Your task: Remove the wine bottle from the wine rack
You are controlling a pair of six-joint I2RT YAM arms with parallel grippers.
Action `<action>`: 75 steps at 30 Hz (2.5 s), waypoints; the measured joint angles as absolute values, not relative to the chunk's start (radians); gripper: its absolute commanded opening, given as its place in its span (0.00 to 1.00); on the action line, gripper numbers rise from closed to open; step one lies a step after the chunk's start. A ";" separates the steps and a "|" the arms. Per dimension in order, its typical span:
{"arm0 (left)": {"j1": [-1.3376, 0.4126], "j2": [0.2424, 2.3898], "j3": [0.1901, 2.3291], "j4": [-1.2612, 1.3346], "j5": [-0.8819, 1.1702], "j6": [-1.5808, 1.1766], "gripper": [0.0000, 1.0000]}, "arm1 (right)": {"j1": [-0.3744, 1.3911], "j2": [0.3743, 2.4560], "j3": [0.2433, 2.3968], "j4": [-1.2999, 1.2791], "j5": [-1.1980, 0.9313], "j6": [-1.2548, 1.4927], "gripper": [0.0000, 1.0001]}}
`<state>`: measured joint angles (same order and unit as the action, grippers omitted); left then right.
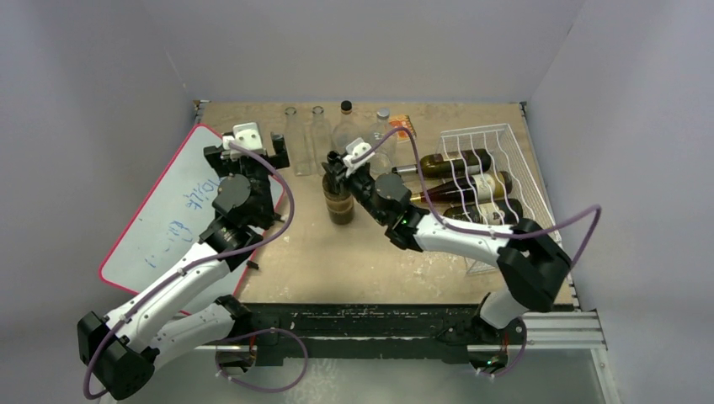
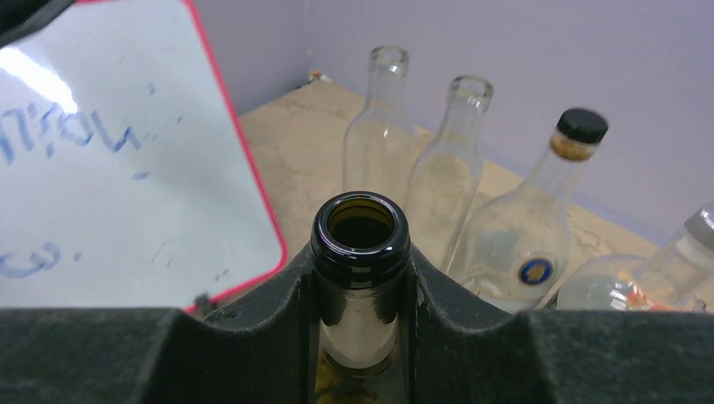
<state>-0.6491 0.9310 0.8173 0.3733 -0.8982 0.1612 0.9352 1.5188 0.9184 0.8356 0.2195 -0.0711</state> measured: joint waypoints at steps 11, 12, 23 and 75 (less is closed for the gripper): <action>-0.648 0.942 0.816 0.373 -0.896 0.162 0.99 | 0.935 1.780 1.173 1.001 0.311 -0.089 0.00; -0.648 0.939 0.816 0.374 -0.897 0.162 1.00 | 0.935 1.800 1.192 1.007 0.318 -0.089 0.00; -0.648 0.904 0.810 0.394 -0.908 0.178 0.99 | 0.935 2.011 1.389 1.010 0.360 -0.086 0.00; -0.611 0.840 0.807 0.395 -0.910 0.176 0.99 | 0.936 1.602 1.170 0.787 0.545 -0.163 0.79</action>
<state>-0.6106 0.8402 0.8066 0.3950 -0.9096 0.1764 0.9360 1.6016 1.1698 0.7872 0.5453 -0.1635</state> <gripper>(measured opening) 0.993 0.760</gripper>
